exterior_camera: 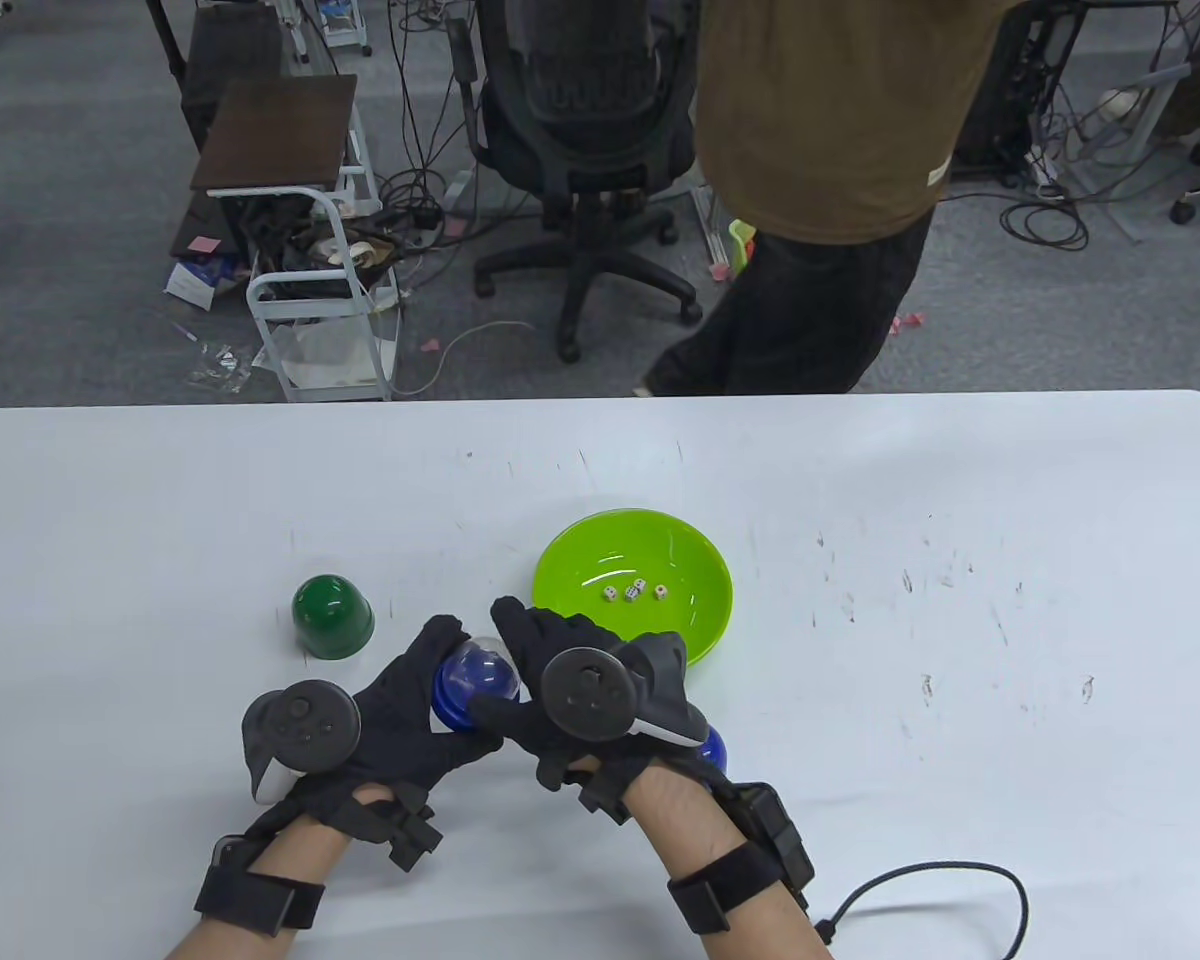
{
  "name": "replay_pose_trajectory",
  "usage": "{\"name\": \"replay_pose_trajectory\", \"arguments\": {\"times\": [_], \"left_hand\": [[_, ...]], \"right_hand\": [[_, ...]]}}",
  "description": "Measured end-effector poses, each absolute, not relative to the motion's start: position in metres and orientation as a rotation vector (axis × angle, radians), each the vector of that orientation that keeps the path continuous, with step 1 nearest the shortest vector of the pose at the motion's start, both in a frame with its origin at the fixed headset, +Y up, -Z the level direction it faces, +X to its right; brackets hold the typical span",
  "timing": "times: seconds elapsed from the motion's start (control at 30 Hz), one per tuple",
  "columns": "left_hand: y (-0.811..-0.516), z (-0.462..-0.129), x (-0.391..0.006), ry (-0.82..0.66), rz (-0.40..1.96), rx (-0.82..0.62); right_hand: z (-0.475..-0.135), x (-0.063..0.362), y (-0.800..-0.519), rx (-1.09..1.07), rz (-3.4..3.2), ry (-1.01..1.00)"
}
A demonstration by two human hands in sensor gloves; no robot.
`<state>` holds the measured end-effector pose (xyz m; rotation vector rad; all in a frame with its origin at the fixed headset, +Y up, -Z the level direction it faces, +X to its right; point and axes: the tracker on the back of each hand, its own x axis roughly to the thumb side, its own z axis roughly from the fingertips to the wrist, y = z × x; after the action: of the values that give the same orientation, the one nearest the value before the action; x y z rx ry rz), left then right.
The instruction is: Pour dice into bowl
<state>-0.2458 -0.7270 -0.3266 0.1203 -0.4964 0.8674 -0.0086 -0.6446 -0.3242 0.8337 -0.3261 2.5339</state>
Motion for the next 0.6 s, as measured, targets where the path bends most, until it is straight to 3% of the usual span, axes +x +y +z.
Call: {"name": "replay_pose_trajectory", "arguments": {"times": [0.33,0.6], "left_hand": [[-0.726,-0.327,-0.248,-0.480,0.874,0.119],[-0.727,-0.328,-0.249,-0.467,0.873,0.109]], "right_hand": [[-0.316,0.061,-0.663,0.660,2.718,-0.310],[-0.314,0.082,-0.689,0.578,2.833,-0.180]]}}
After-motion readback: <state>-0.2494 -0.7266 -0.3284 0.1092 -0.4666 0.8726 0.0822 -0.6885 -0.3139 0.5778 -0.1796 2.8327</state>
